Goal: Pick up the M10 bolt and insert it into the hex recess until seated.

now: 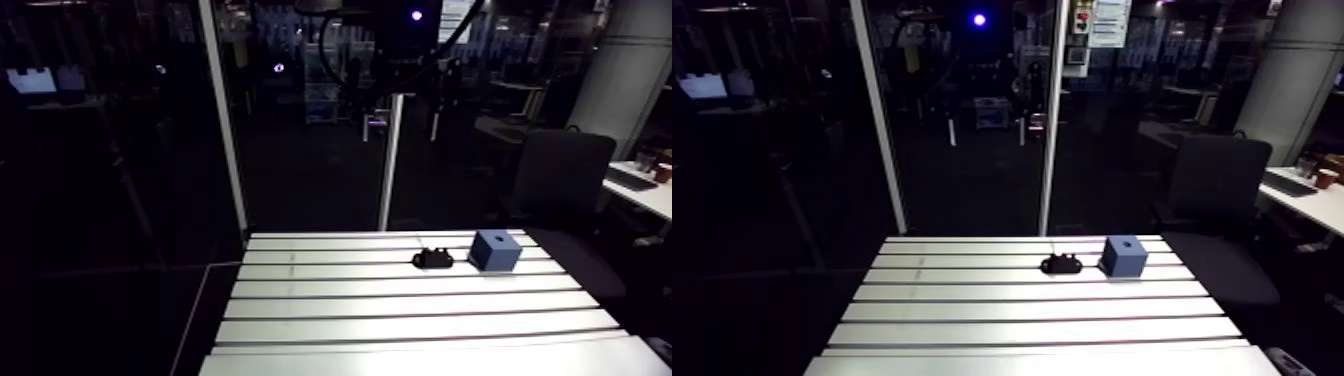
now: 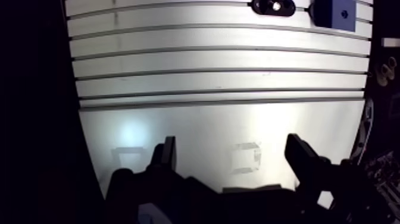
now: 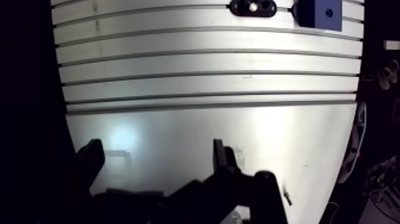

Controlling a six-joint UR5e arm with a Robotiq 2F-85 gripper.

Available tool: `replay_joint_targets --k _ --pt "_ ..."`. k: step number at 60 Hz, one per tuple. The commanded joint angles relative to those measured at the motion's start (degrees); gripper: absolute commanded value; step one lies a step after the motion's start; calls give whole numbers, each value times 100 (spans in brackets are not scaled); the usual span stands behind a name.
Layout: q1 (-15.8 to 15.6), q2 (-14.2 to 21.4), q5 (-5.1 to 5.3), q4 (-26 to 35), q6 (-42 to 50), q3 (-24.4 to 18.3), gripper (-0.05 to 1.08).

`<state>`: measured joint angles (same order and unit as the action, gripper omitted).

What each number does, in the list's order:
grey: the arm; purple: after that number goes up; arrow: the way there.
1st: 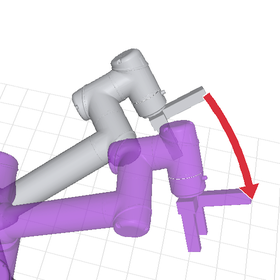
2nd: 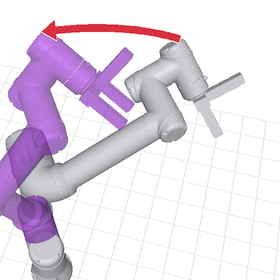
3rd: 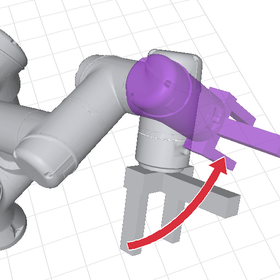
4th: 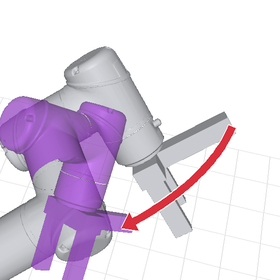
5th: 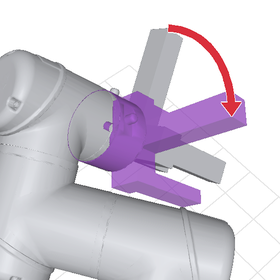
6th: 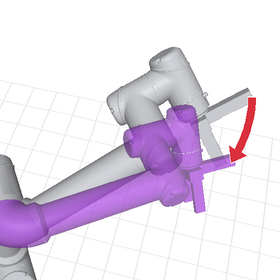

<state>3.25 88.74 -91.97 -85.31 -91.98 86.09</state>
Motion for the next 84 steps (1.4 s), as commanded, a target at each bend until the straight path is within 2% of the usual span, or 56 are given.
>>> replay_joint_targets --k 1,51,63,78,84 --pt "371 -283 -1 -184 -615 -27 1" --pt "369 -256 -1 -184 -624 -18 1" --pt "378 -265 -35 -217 -672 16 1" --pt "403 -360 -61 -817 -895 149 1" --pt "520 -471 -63 -939 -1011 197 1"
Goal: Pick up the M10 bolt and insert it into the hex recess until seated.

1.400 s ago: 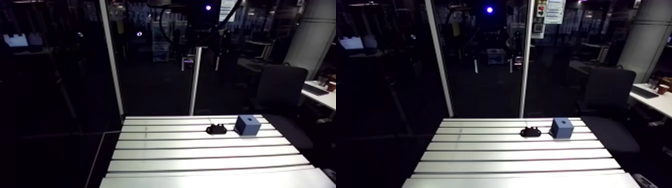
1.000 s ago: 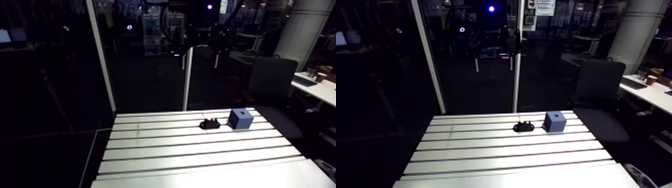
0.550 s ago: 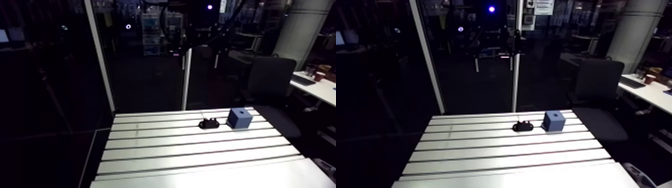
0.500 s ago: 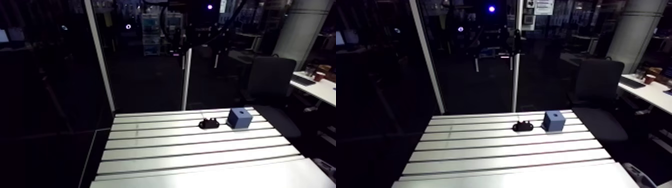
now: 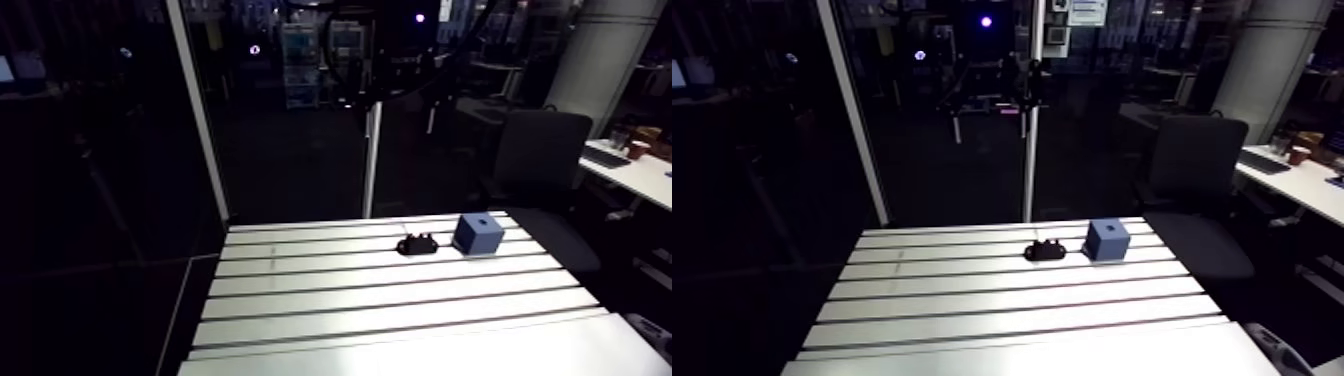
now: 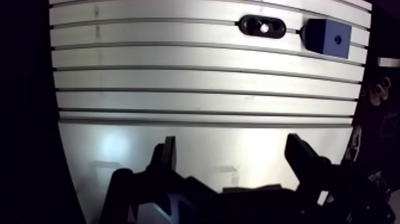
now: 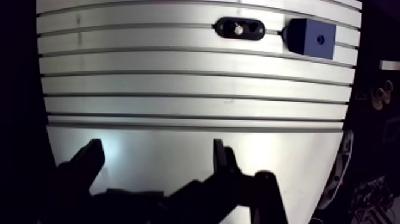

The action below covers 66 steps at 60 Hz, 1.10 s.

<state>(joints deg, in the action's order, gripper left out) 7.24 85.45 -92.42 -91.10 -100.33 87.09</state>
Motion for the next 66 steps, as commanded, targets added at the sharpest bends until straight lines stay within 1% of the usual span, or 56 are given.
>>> replay_joint_targets --k 1,8,10,17,23,26,30,37,44,46,49,50,56,61,66 --pt "172 -162 -18 -427 -235 131 1" --pt "259 -181 -10 -728 -371 244 1" --pt "275 -237 -16 -940 -401 299 1" --pt "303 -329 -18 -1042 -413 345 1" --pt "388 -399 0 -1136 -429 390 1" --pt "408 -436 9 -1230 -469 455 1" --pt "425 -445 -7 -1381 -579 558 1" --pt "505 -489 -17 -1869 -640 812 1" --pt "547 -529 -18 -2123 -641 948 1" --pt "637 -575 -9 -2271 -641 1020 1" --pt "691 -593 -9 -2343 -641 1046 1" --pt "736 -603 14 -2398 -649 1080 1" --pt "811 -662 42 -2589 -692 1185 1" --pt "829 -722 36 -2768 -726 1296 1" --pt "917 -813 93 -3167 -776 1463 1"
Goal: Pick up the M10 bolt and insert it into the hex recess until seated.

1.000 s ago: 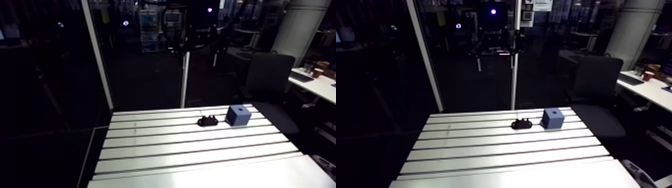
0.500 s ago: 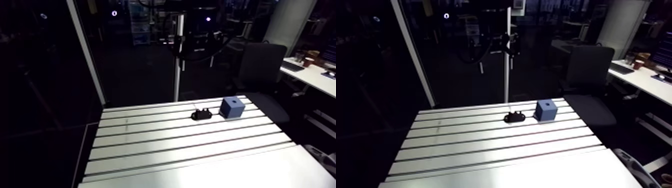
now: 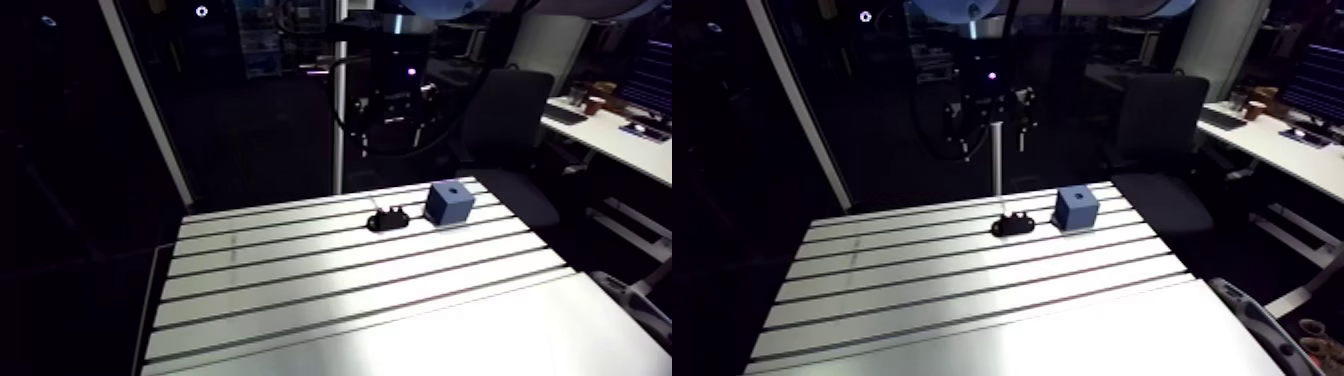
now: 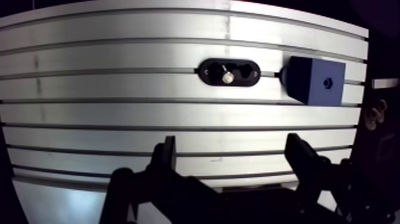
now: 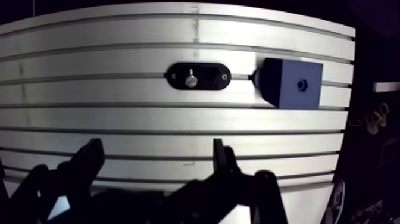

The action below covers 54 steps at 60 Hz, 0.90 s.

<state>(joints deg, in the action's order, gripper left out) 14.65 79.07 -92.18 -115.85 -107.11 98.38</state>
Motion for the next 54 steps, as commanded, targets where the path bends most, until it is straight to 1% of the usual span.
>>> replay_joint_targets --k 1,3,5,10,12,21,24,41,51,54 --pt "176 -176 70 -692 -99 334 1" --pt "196 -194 122 -879 -104 410 1" --pt "196 -210 140 -920 -97 444 1" --pt "196 -220 136 -943 -87 507 1" --pt "196 -245 158 -992 -30 528 1" --pt "196 -315 161 -1289 1 580 1" --pt "196 -398 170 -1435 0 582 1" --pt "196 -655 170 -1713 173 601 1" --pt "196 -815 179 -1753 186 573 1" --pt "196 -875 179 -1753 210 557 3"
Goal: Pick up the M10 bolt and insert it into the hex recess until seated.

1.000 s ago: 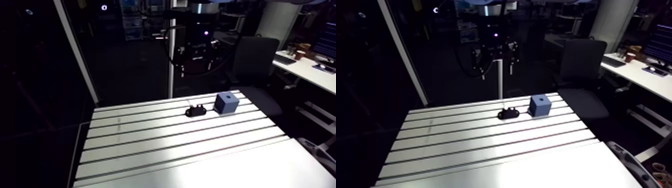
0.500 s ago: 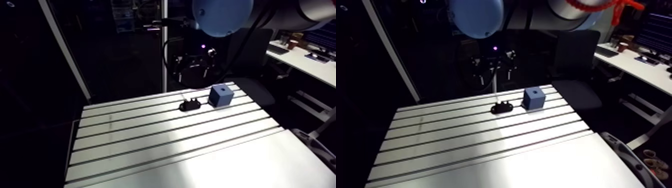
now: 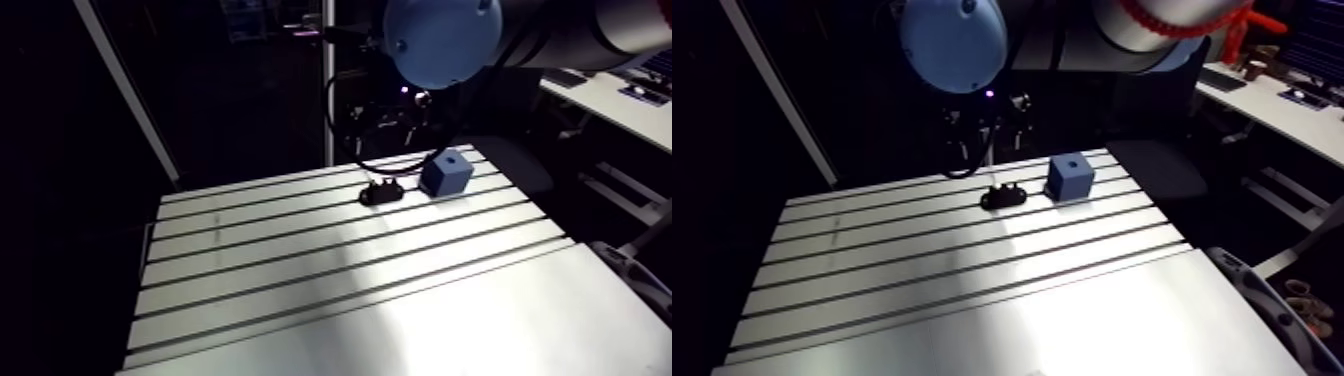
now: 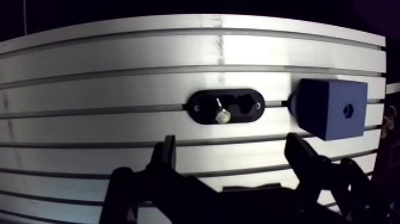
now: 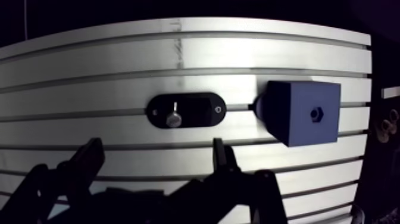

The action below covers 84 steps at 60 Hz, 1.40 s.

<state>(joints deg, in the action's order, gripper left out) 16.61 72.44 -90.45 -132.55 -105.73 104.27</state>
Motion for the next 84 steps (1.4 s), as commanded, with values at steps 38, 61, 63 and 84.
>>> replay_joint_targets --k 38,61,63,84 --pt "45 -470 14 -306 83 -16 29" --pt "87 -561 14 -336 74 1 34" --pt "88 -591 14 -338 74 1 35" --pt "141 -674 14 -338 83 10 38"
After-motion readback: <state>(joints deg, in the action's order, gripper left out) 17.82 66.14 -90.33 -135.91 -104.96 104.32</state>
